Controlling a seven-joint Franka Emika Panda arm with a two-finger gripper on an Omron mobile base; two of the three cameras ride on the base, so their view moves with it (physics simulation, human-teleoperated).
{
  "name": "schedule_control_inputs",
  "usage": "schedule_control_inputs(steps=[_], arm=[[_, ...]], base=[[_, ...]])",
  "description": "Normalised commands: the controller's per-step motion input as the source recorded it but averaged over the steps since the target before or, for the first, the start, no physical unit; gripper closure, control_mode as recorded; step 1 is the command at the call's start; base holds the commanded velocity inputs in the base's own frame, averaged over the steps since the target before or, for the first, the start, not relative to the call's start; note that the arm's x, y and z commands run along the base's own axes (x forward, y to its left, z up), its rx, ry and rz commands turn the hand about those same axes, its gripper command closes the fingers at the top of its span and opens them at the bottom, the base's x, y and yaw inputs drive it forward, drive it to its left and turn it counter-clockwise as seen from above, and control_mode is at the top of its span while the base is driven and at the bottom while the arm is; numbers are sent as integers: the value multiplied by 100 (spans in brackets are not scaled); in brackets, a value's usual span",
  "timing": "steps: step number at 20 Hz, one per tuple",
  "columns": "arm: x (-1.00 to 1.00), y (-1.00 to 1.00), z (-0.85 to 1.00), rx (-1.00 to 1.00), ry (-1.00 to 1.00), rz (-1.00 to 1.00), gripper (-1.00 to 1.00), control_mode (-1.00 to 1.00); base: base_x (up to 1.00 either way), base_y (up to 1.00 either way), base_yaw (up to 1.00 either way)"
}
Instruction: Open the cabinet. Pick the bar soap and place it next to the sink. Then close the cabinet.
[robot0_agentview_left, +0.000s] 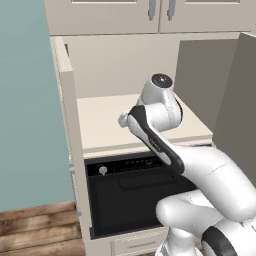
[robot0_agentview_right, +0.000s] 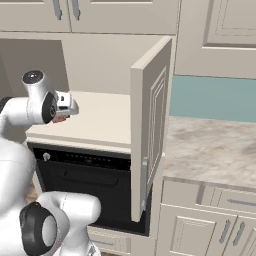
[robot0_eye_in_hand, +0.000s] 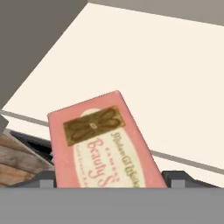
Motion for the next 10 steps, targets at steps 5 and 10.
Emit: schedule_control_inputs(steps=[5, 10], arm=[[-99, -33, 55, 0, 0, -4, 100, -100], [-62, -20, 16, 0, 0, -2, 100, -100]], base=[[0, 0, 0], [0, 0, 0]])
